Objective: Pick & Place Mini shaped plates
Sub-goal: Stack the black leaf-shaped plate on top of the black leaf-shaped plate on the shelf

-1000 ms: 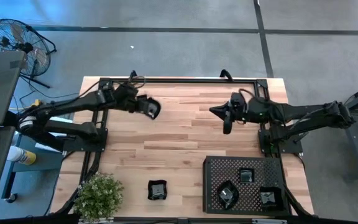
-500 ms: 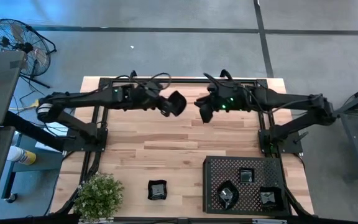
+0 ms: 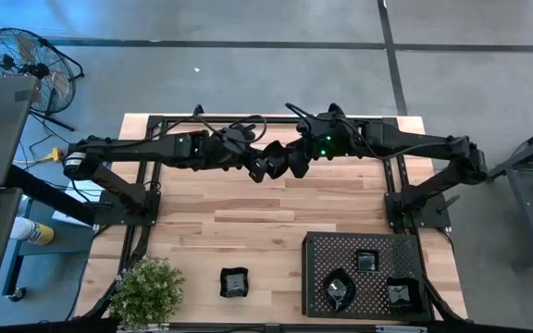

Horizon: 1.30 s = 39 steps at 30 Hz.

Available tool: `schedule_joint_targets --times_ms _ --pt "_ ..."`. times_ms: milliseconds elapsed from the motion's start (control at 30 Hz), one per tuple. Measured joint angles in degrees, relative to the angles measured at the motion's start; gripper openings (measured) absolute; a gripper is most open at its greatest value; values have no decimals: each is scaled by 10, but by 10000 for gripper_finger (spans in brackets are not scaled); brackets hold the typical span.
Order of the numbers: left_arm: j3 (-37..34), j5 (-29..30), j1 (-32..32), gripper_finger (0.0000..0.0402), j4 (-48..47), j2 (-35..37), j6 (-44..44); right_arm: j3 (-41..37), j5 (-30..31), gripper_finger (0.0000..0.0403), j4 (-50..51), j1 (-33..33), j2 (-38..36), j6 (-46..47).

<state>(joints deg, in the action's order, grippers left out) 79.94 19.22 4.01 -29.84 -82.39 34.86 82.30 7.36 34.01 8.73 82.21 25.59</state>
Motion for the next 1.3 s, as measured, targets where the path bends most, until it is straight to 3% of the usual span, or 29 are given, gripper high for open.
schedule_joint_targets --times_ms 200,433,667,867,1033,1300 --pt "0 0 0 0 -6 0 -1 0 -2 21 6 0 -1 10" --pt "0 0 1 0 -7 0 -1 0 26 82 8 0 -35 28" --pt "0 0 1 0 -4 0 -2 0 -12 114 0 -2 -22 18" --pt "0 0 1 0 -2 0 -4 -1 -32 73 -5 -2 6 -1" --pt "0 -2 1 7 -1 0 -6 -1 -3 10 -1 -1 2 -6" --pt "0 -11 1 72 0 18 -48 -1 -17 3 17 3 -3 8"
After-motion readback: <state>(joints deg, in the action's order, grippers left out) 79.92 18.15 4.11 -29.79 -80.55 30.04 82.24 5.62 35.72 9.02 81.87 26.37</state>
